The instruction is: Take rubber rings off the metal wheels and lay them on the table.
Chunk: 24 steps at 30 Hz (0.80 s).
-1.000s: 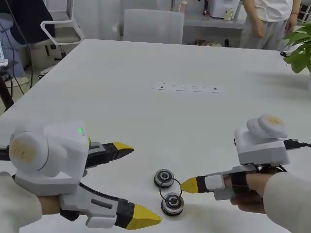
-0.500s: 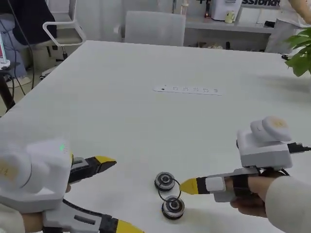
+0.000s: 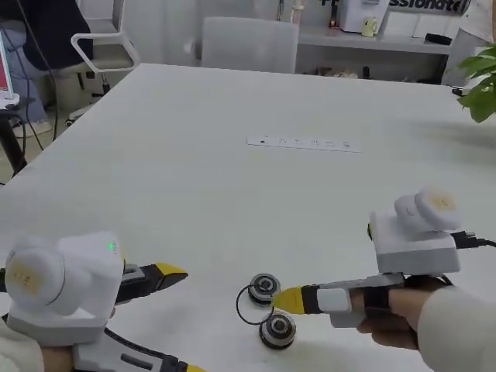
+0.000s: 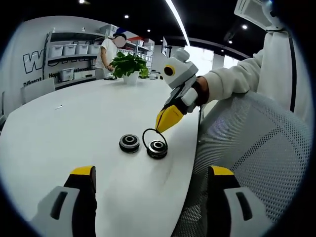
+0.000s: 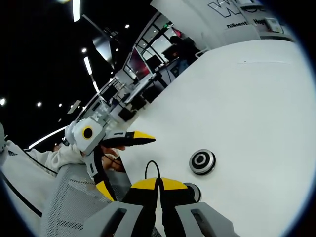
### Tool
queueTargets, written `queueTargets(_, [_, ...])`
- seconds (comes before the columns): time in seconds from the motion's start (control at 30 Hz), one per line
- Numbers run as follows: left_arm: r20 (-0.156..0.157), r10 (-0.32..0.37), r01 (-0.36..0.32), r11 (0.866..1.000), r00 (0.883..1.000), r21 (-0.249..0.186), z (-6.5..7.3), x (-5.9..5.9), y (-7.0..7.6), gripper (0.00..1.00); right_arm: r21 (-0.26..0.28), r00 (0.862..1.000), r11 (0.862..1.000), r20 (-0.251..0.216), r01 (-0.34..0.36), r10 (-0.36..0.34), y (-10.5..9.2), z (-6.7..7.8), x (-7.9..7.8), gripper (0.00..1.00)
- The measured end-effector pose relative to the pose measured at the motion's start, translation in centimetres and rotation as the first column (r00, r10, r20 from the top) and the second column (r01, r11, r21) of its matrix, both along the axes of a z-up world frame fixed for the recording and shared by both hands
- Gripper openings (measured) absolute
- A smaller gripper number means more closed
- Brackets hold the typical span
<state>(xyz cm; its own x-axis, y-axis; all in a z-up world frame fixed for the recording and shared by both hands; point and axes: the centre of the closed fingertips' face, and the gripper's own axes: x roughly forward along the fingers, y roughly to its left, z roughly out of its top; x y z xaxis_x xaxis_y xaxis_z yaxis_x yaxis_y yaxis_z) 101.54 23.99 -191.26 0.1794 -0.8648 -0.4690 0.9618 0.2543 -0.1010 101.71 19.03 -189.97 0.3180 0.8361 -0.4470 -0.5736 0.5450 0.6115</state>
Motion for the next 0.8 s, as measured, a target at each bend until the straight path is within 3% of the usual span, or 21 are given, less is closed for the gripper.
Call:
queueTargets(0.47, [-0.009, -0.015, 0.015, 1.0, 1.0, 0.021, -0.4, -0.3, 0.0, 0.91, -0.052, 0.993, 0.997, 0.097, -0.058, 0.063, 1.6, -1.8, -0.4, 0.0])
queueTargets(0.67, [-0.01, -0.016, 0.016, 1.0, 1.0, 0.025, -0.4, -0.3, 0.0, 0.9, -0.091, 0.985, 0.992, 0.14, -0.091, 0.103, 2.5, -2.3, -0.7, 0.0])
queueTargets(0.8, [-0.012, -0.016, 0.017, 0.999, 1.0, 0.031, -0.6, -0.3, 0.0, 0.9, -0.147, 0.979, 0.985, 0.166, -0.093, 0.117, 2.5, -3.2, -0.6, 0.0])
